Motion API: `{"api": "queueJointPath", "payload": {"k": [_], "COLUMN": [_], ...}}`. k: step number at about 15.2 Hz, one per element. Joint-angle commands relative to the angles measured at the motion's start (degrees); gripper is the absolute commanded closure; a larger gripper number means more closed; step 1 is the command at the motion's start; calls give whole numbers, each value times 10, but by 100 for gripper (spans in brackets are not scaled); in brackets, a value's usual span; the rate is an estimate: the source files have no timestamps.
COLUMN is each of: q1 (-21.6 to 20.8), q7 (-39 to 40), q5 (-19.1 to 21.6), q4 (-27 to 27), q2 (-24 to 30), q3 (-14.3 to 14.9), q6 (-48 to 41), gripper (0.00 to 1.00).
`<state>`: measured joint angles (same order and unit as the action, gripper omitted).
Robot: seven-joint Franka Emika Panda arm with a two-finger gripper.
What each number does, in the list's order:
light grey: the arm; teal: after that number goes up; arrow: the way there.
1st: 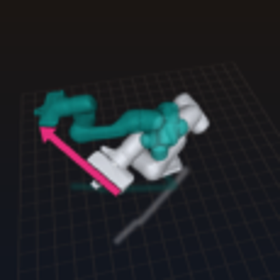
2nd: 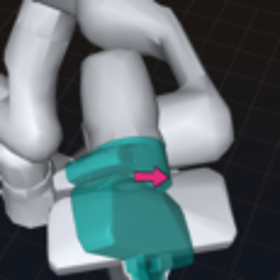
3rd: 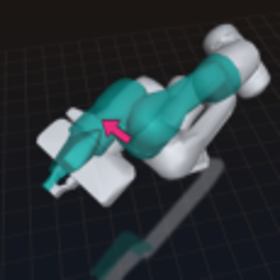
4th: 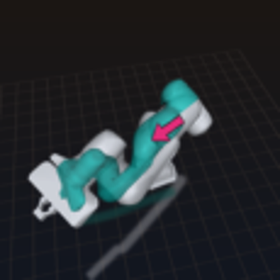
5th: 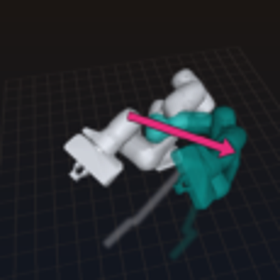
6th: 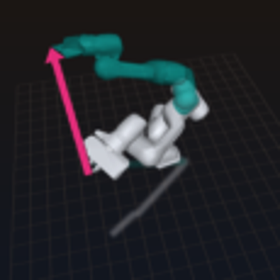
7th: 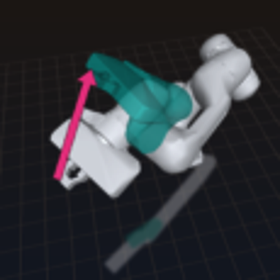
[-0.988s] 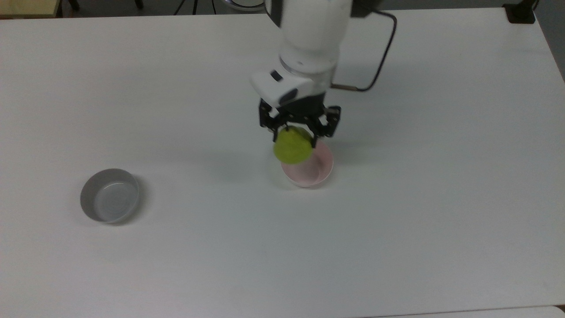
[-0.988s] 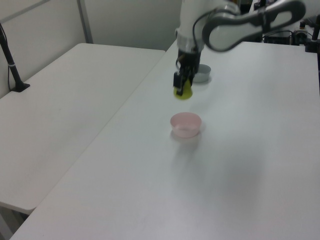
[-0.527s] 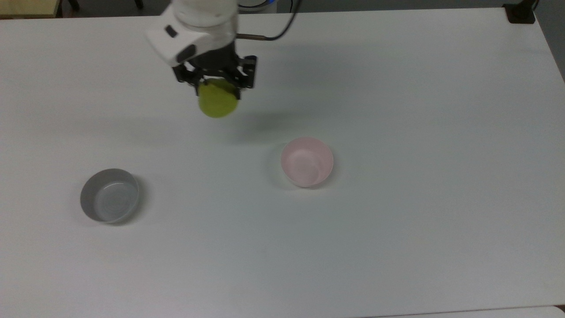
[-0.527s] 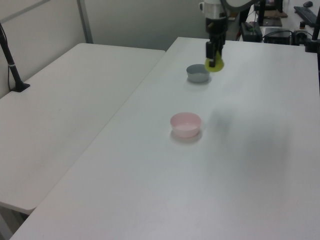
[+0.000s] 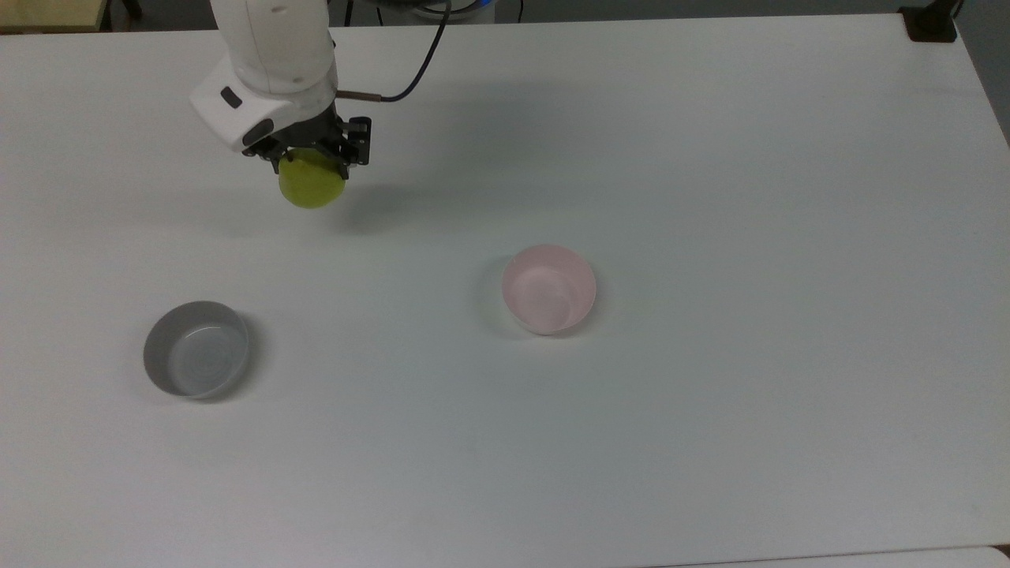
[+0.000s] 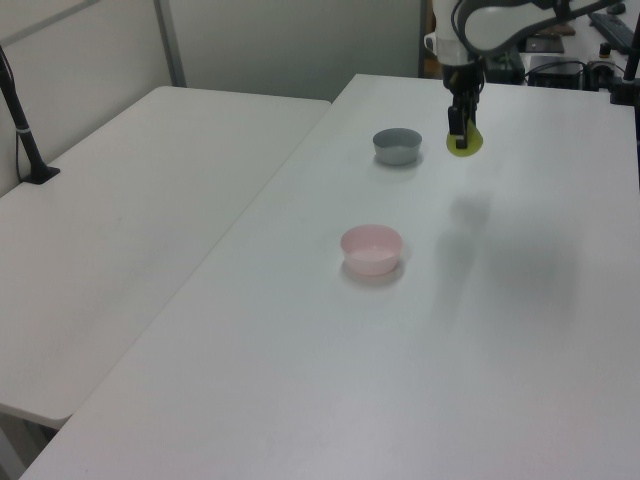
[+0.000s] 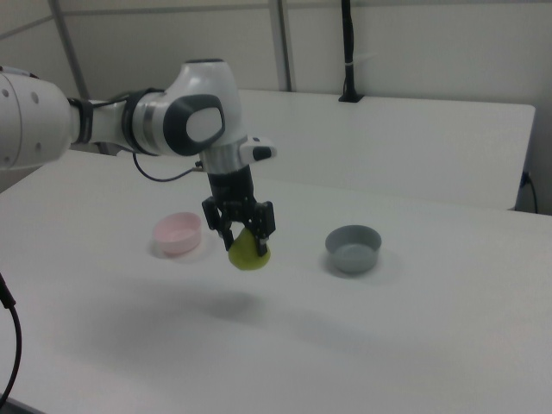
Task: Pick up a pear from the bowl
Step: 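Lower the held pear onto the table beside the grey bowl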
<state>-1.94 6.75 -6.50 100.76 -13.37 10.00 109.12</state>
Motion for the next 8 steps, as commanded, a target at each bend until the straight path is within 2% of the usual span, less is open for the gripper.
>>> {"api": "queueJointPath", "payload": {"k": [1,6,8], "q1": [4,-4,-5], "q7": [9,-8,-8], "q5": [-20,-20,-20], "q4": [23,22,22], "q2": [-25,-75,-77], "q3": [-10,-6,-6], "q6": [33,75,77], "gripper": [71,69,61]}}
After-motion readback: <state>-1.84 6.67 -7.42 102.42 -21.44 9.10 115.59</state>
